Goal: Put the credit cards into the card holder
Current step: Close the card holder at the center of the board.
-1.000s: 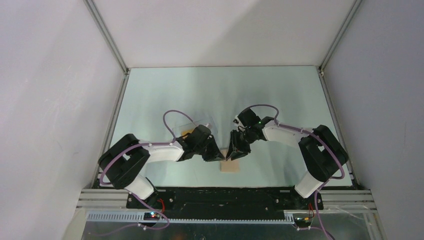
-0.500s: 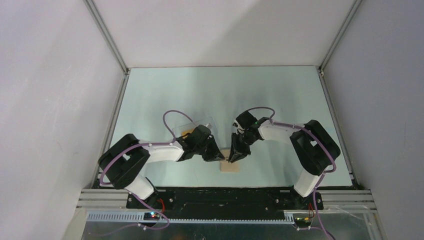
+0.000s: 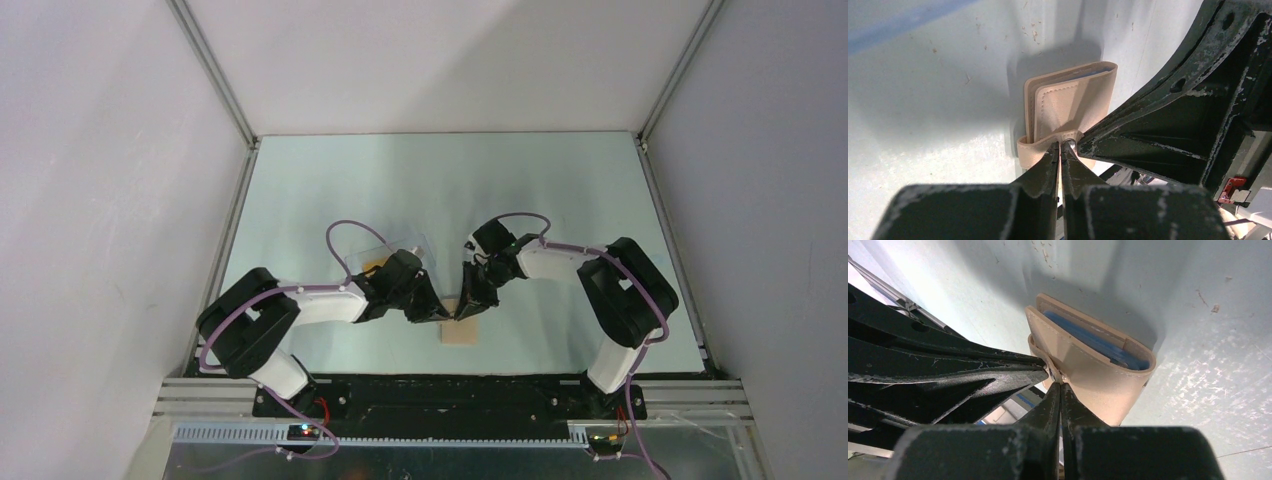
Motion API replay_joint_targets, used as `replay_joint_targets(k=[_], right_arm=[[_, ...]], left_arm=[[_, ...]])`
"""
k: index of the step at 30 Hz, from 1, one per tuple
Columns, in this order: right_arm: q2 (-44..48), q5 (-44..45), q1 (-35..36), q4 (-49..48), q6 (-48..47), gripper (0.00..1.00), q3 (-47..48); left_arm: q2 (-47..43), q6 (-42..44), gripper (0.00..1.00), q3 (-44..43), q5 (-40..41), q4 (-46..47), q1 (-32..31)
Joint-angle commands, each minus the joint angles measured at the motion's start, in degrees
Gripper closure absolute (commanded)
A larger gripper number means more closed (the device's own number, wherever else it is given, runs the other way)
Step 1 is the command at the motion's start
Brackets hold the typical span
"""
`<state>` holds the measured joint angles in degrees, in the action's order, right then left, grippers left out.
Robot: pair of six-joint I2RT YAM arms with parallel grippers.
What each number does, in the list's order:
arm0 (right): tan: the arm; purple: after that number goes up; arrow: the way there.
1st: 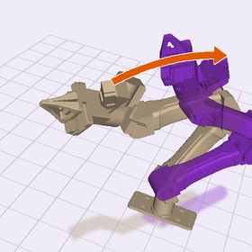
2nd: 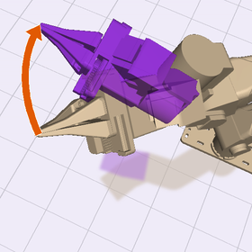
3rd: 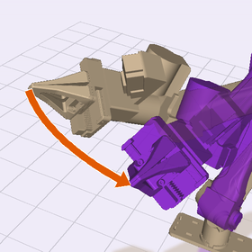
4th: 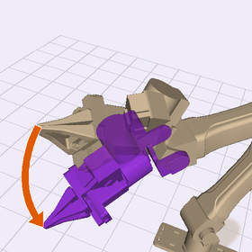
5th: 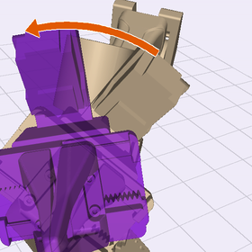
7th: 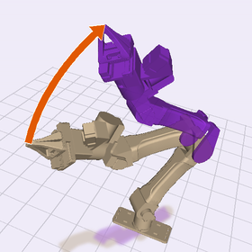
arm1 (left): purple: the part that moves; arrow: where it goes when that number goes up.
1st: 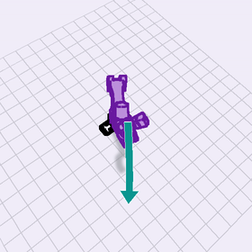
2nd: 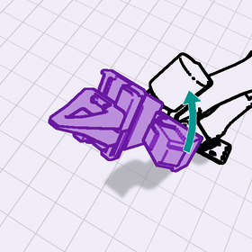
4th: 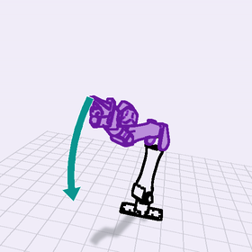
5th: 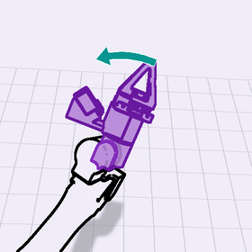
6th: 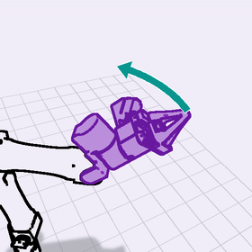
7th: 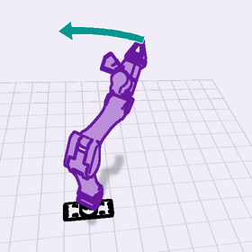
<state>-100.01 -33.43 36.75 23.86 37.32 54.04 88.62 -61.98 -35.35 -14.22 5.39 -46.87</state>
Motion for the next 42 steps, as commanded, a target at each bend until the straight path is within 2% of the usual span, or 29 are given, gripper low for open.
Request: replay_joint_targets(k=[1,6,9,18,30,42], right_arm=[[-0.13,-0.62,-0.19,-1.76,0.04,1.00,1.89],[-0.23,-0.08,-0.18,-1.03,-0.58,1.00,1.71],[0.17,1.45,-0.06,-0.49,-1.25,1.00,1.33],[-0.83,3.20,0.26,-1.07,-1.55,1.00,-0.18],[-1.10,3.94,1.35,-0.63,-1.57,1.00,-0.19],[1.21,4.50,2.33,1.35,-1.75,1.00,-0.16]], left_arm=[[-0.49,0.19,0.91,0.13,-0.38,1.13,-0.45],[-3.01,0.45,0.80,0.21,0.61,1.07,-0.46],[-4.39,1.18,0.78,-0.01,1.71,0.52,-0.47],[-2.65,6.59,0.85,-5.84,3.11,-9.38,-2.27],[-0.04,7.39,0.93,-8.04,3.84,-11.12,-3.90],[0.17,6.27,0.94,-7.49,5.73,-11.21,-4.04]])
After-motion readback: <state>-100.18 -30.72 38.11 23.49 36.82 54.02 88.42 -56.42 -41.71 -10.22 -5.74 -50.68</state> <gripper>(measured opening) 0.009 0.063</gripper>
